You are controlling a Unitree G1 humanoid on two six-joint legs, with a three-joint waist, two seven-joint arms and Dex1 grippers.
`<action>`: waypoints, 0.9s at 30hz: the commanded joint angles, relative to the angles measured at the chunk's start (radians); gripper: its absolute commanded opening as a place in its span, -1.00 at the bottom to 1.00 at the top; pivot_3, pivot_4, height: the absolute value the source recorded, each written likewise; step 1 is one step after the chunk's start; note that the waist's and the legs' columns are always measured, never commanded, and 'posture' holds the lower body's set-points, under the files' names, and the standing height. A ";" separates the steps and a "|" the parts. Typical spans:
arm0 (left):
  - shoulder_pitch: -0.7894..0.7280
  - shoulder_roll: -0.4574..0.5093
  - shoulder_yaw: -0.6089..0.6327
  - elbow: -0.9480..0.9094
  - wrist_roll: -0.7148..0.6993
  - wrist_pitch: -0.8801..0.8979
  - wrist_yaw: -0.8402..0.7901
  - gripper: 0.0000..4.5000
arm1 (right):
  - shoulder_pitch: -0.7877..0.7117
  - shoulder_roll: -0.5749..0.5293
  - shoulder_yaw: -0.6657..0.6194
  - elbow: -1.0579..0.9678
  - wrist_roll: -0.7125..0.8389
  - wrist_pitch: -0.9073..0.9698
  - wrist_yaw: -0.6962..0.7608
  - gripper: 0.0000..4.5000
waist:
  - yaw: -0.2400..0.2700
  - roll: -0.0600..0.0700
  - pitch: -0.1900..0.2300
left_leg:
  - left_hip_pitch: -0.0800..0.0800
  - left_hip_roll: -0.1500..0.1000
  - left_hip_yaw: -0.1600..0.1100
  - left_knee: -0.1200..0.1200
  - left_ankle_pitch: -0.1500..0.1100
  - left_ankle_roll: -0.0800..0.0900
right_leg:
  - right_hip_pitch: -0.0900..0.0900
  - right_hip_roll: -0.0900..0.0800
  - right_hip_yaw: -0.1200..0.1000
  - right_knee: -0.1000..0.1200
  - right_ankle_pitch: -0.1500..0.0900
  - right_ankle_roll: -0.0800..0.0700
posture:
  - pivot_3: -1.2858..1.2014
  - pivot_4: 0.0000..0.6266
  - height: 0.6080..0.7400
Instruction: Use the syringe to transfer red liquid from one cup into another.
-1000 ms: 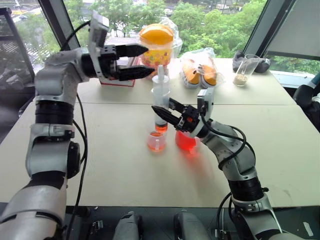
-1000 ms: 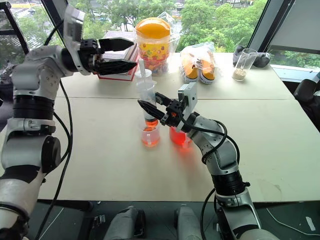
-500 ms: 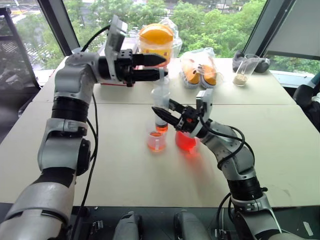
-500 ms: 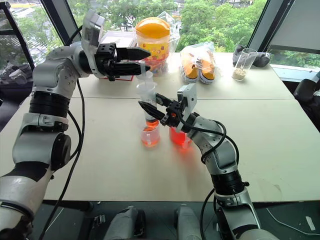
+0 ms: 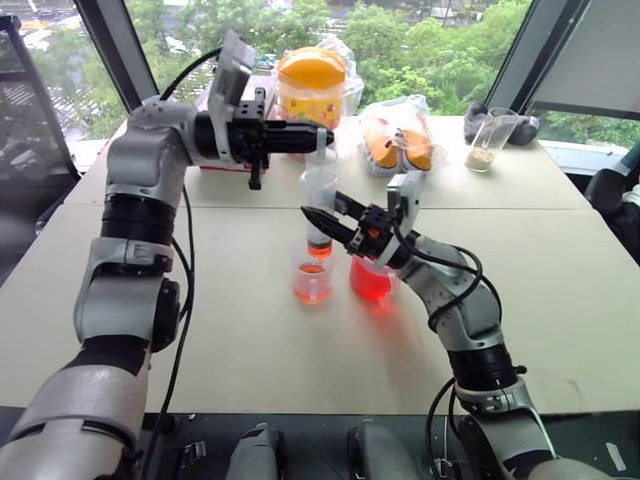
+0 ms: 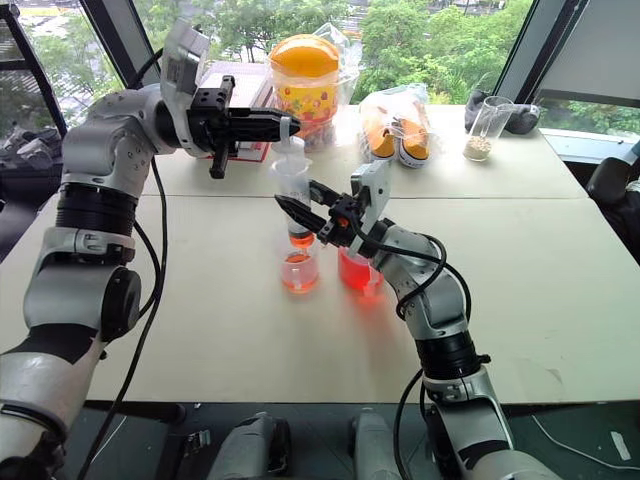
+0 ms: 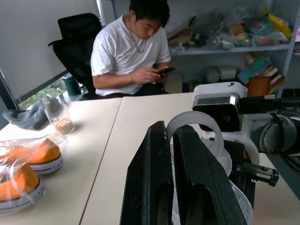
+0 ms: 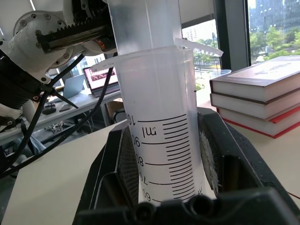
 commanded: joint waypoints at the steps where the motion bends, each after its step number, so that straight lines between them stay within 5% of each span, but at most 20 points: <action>1: 0.017 -0.012 -0.038 -0.044 0.009 -0.002 -0.025 -0.99 | -0.071 0.021 -0.023 -0.031 0.012 -0.037 -0.012 -0.36 | 0.000 0.000 0.000 | 0.000 0.000 0.000 0.000 0.000 0.000 | 0.000 0.000 0.000 0.000 0.000 0.000 | 0.03 -0.52 1.00; 24: 0.159 -0.021 -0.079 -0.149 0.024 0.060 0.026 -0.99 | -0.158 0.015 -0.080 -0.125 0.073 0.084 -0.050 -0.36 | -0.001 0.000 0.000 | 0.000 0.000 0.000 0.000 0.000 0.000 | 0.000 0.000 0.000 0.000 0.000 0.000 | 0.03 -0.52 1.00; 27: 0.135 -0.005 -0.055 -0.136 0.014 0.083 0.039 -0.55 | -0.141 0.019 -0.075 -0.115 0.072 0.084 -0.047 -0.36 | 0.000 0.000 0.000 | 0.000 0.000 0.000 0.000 0.000 0.000 | 0.000 0.000 0.000 0.000 0.000 0.000 | 0.03 -0.52 1.00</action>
